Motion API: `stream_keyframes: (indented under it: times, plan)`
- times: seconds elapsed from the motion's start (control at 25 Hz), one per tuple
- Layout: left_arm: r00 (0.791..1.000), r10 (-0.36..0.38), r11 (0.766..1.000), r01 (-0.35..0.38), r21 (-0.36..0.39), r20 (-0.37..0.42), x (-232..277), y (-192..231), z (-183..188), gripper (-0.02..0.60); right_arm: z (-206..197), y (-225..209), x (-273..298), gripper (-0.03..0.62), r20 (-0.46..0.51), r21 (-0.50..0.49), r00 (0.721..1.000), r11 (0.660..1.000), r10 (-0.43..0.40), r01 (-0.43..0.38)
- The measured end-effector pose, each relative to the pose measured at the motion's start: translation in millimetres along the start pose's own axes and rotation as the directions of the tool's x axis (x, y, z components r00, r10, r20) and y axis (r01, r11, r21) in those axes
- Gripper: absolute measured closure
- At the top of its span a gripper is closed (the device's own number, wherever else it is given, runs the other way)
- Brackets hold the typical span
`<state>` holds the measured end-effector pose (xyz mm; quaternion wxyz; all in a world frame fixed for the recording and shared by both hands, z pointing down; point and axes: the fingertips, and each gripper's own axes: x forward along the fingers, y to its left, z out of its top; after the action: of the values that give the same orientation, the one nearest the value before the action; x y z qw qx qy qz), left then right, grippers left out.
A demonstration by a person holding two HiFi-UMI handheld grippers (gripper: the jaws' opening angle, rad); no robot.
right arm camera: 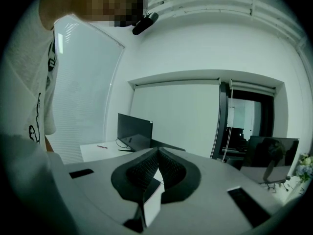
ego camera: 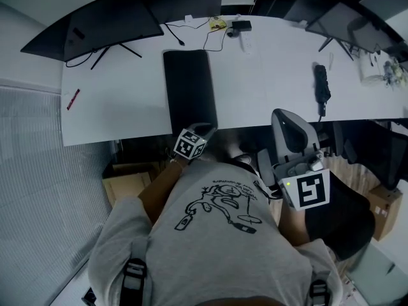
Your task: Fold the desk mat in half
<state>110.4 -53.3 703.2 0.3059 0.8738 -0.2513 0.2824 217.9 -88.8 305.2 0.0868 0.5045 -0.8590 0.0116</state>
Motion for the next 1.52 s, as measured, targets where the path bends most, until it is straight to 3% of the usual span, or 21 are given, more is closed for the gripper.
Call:
stream_keyframes:
  times: [0.32, 0.56, 1.0, 1.52]
  plan:
    - [0.995, 0.044, 0.999, -0.044, -0.005, 0.094, -34, 17, 24, 0.548, 3, 22, 17, 0.585, -0.003, -0.006, 1.000, 1.000, 0.026, -0.026]
    - [0.979, 0.076, 0.997, -0.073, -0.020, 0.192, -74, 27, 49, 0.557, 5, 43, 30, 0.586, 0.000, -0.013, 0.999, 0.999, 0.052, -0.052]
    - [0.934, 0.112, 0.994, -0.108, -0.029, 0.340, -140, 35, 94, 0.558, 11, 75, 56, 0.586, 0.009, -0.021, 0.995, 0.995, 0.098, -0.098]
    - [0.856, 0.168, 0.985, -0.169, -0.042, 0.489, -222, 48, 151, 0.560, 15, 103, 91, 0.586, 0.013, -0.016, 0.990, 0.990, 0.138, -0.138]
